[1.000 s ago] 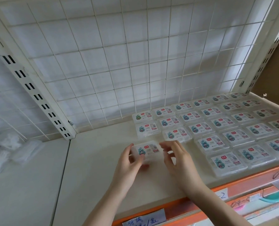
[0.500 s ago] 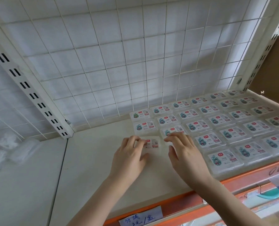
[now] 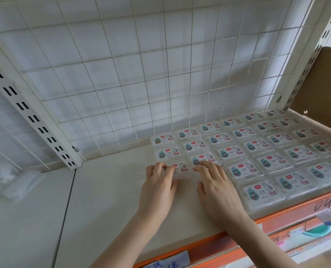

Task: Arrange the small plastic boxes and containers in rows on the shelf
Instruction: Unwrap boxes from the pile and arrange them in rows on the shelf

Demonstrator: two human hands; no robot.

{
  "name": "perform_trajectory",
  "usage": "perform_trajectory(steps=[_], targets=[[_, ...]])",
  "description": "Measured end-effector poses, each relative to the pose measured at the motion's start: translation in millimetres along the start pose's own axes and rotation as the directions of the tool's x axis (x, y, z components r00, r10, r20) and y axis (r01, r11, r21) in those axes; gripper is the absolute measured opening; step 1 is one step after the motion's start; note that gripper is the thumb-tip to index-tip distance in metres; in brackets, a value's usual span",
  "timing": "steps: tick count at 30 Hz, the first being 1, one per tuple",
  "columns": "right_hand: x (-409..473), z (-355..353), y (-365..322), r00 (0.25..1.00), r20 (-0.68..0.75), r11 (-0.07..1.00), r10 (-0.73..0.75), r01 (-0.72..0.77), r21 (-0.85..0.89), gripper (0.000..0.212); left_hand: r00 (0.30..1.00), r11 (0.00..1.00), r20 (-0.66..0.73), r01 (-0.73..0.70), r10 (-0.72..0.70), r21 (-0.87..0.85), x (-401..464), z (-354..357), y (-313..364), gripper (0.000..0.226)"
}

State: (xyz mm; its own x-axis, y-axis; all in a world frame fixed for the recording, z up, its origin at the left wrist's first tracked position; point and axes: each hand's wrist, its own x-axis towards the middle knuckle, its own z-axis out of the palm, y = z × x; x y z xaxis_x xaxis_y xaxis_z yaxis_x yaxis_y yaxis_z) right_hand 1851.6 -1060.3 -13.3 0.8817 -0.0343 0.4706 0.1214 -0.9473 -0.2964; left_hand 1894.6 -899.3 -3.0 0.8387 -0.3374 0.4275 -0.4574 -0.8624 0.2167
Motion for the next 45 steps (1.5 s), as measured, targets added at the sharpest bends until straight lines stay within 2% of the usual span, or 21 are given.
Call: perform_trajectory(steps=[6,12,15,22,27,31,34,37,40,45], targets=[[-1.0,0.4,0.3,1.0,0.005,1.0,0.0,0.001,-0.019,0.045,1.0,1.0,-0.007,-0.025,0.025,0.018,-3.3,-0.2,-2.5,0.044],[1.2,-2.9,-7.6,0.996,-0.039,0.996,-0.079,0.08,0.035,0.029,0.997,0.999,-0.058,-0.045,0.046,0.015,-13.9,-14.0,-9.2,0.034],[-0.2,-5.8,-29.6,0.985,-0.049,0.974,-0.165,0.171,0.15,0.026,0.997,1.0,-0.077,-0.002,0.002,-0.004,-27.0,-28.5,-21.4,0.025],[9.6,14.8,-105.4,0.929,0.057,0.882,-0.365,0.325,0.341,0.024,0.983,0.985,-0.075,0.173,-0.17,0.024,-69.6,-71.8,-71.5,0.017],[17.1,34.5,-170.2,0.853,0.149,0.815,-0.501,0.407,0.413,0.025,0.946,0.946,-0.128,0.311,-0.299,0.091,-104.5,-105.7,-115.7,0.016],[20.3,47.7,-224.1,0.761,0.226,0.756,-0.608,0.468,0.457,0.036,0.904,0.901,-0.188,0.411,-0.383,0.14,-136.0,-129.0,-152.9,0.018],[19.7,61.0,-263.3,0.697,0.243,0.704,-0.675,0.509,0.496,0.036,0.877,0.866,-0.201,0.471,-0.437,0.169,-160.1,-146.8,-176.7,0.023],[18.2,72.9,-299.6,0.67,0.209,0.661,-0.712,0.54,0.522,0.028,0.835,0.815,-0.206,0.546,-0.51,0.193,-180.7,-162.5,-198.8,0.023],[17.6,79.3,-331.4,0.646,0.235,0.645,-0.726,0.522,0.558,0.026,0.782,0.76,-0.206,0.622,-0.588,0.19,-198.8,-175.8,-217.3,0.016],[24.1,89.4,-377.9,0.666,0.261,0.662,-0.699,0.464,0.589,0.03,0.728,0.704,-0.211,0.685,-0.652,0.186,-216.7,-198.2,-241.2,0.028]])
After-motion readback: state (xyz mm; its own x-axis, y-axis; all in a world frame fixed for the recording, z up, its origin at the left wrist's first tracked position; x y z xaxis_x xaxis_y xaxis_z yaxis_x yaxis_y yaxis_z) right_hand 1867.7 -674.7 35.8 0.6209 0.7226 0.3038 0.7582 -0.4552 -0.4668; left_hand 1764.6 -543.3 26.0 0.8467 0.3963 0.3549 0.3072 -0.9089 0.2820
